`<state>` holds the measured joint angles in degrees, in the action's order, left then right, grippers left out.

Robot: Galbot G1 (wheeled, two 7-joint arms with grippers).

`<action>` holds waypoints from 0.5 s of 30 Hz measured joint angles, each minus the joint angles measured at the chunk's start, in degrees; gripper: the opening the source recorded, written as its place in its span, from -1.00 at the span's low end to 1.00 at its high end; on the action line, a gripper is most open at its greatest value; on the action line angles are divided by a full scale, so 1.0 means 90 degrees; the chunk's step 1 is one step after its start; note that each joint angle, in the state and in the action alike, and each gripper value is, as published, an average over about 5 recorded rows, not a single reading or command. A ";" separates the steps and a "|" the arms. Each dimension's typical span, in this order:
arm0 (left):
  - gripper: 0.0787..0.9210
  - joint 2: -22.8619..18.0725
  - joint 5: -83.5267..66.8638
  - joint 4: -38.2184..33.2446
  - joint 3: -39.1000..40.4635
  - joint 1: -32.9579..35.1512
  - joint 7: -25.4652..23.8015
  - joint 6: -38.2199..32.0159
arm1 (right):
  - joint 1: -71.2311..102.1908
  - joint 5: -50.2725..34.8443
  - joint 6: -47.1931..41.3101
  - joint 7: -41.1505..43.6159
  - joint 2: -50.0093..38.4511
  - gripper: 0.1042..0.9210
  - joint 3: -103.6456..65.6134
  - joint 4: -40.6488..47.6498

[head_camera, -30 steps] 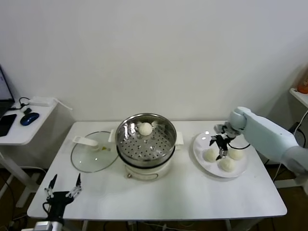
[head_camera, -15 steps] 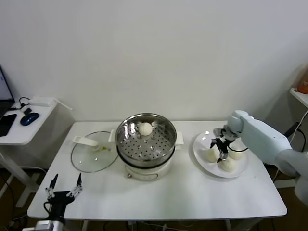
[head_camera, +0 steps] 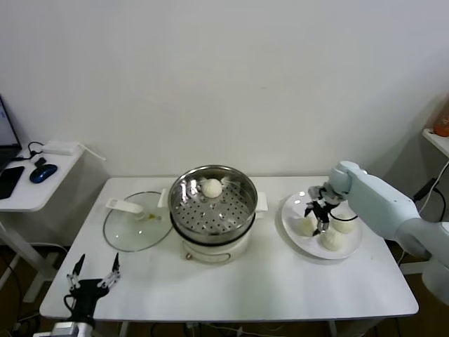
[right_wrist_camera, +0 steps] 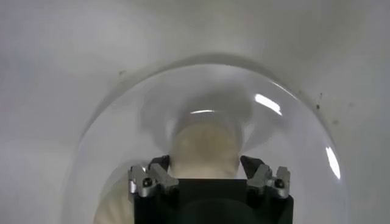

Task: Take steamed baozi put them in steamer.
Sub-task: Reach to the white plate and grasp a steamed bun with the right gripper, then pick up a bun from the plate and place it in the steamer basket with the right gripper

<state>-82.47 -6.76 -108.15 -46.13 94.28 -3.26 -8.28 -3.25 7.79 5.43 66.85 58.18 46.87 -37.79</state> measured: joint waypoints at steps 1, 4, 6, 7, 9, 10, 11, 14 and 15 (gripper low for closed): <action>0.77 0.0000 0.0000 0.0004 -0.0001 0.0001 0.0000 -0.0003 | 0.0000 0.0007 -0.0003 0.0012 0.0002 0.59 -0.0003 0.0003; 0.77 0.0000 -0.0001 0.0015 0.0002 0.0004 0.0000 -0.0010 | -0.0007 0.0023 -0.0006 0.0042 0.0008 0.54 -0.0008 0.0012; 0.77 -0.0001 -0.0001 0.0017 0.0004 0.0003 0.0000 -0.0011 | -0.0010 0.0027 -0.0007 0.0054 0.0008 0.52 -0.0011 0.0011; 0.77 -0.0001 -0.0001 0.0016 0.0006 0.0003 0.0000 -0.0011 | -0.0011 0.0028 -0.0007 0.0058 0.0008 0.51 -0.0014 0.0010; 0.77 -0.0001 -0.0001 0.0015 0.0008 0.0003 0.0000 -0.0011 | -0.0012 0.0027 -0.0006 0.0066 0.0007 0.49 -0.0021 0.0003; 0.77 -0.0001 -0.0002 0.0014 0.0008 0.0003 0.0000 -0.0011 | -0.0014 0.0025 -0.0006 0.0070 0.0007 0.48 -0.0024 -0.0003; 0.77 -0.0001 -0.0002 0.0013 0.0007 0.0004 0.0001 -0.0012 | -0.0018 0.0022 -0.0006 0.0073 0.0006 0.47 -0.0026 -0.0010; 0.77 0.0000 -0.0009 0.0014 0.0003 0.0005 0.0002 -0.0013 | -0.0048 0.0003 -0.0006 0.0084 -0.0005 0.44 -0.0025 -0.0040; 0.77 0.0000 -0.0011 0.0014 0.0001 0.0005 0.0002 -0.0014 | -0.0062 -0.0007 -0.0006 0.0088 -0.0012 0.44 -0.0020 -0.0052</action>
<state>-82.47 -6.86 -108.03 -46.12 94.33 -3.24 -8.41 -3.81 7.73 5.38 67.64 58.07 46.69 -38.26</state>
